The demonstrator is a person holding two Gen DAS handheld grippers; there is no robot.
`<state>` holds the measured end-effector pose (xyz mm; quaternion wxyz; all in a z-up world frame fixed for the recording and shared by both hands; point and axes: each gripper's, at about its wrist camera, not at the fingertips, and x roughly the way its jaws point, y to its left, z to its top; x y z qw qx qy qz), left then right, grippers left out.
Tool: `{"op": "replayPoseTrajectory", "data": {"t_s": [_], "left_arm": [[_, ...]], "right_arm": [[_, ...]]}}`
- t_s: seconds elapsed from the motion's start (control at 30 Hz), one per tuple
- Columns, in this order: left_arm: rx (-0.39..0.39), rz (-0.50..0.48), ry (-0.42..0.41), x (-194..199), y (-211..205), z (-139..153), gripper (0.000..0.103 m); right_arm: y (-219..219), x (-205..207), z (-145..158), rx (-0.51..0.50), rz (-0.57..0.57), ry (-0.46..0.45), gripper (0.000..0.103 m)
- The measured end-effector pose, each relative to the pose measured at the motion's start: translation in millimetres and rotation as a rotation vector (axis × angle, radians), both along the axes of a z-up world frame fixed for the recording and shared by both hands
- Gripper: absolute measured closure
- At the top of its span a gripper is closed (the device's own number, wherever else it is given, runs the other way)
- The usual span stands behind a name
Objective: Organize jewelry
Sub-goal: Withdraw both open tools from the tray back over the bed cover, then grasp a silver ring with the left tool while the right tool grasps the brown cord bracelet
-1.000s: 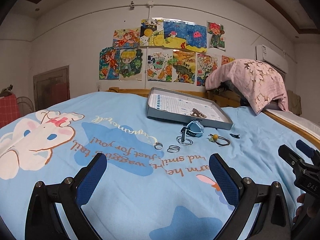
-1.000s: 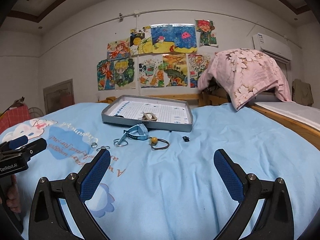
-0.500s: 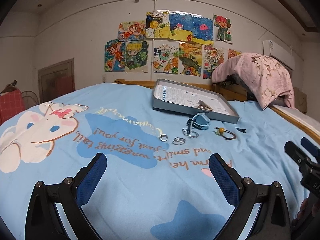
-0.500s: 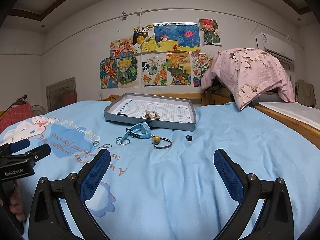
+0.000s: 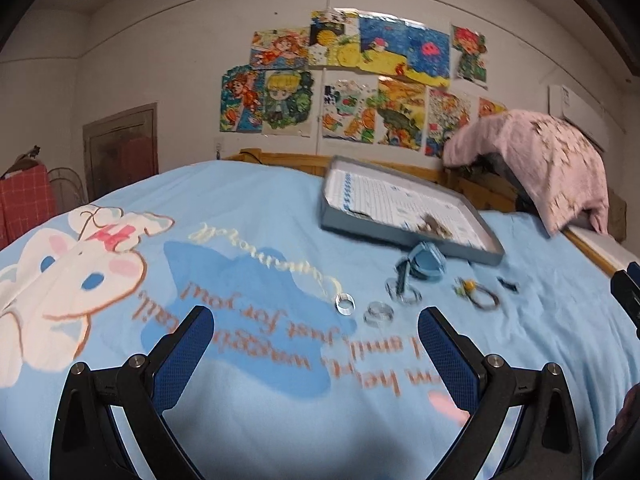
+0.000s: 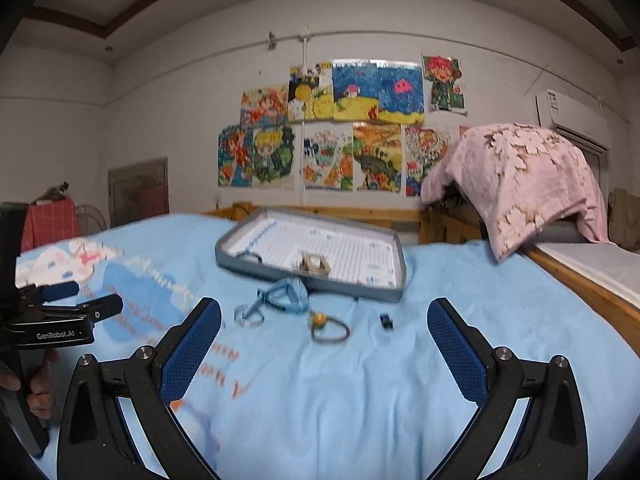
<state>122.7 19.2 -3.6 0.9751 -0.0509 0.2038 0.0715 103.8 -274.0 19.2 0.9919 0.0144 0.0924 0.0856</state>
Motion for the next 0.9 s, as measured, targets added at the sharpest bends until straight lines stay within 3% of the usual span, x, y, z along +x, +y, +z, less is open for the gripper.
{"op": "replayPoseTrajectory", "data": {"t_s": [0.23, 0.33, 0.5, 0.7, 0.83, 0.9], "left_arm": [[-0.023, 0.021, -0.014, 51, 11, 1, 0.0], [-0.04, 0.013, 0.021, 71, 13, -9, 0.001], [-0.035, -0.019, 0.084, 90, 10, -28, 0.014], [-0.024, -0.038, 0.105, 95, 5, -48, 0.017], [-0.027, -0.066, 0.139, 103, 5, -55, 0.035], [-0.027, -0.084, 0.152, 107, 3, -57, 0.042]], "right_arm": [[-6, 55, 16, 0.014, -0.037, -0.086, 0.002], [-7, 93, 10, 0.057, -0.044, -0.039, 0.002], [0, 141, -14, 0.09, -0.001, 0.07, 0.002], [21, 161, -55, 0.048, 0.039, 0.141, 0.003], [30, 166, -70, 0.013, 0.057, 0.16, 0.004], [31, 170, -75, 0.012, 0.067, 0.178, 0.01]]}}
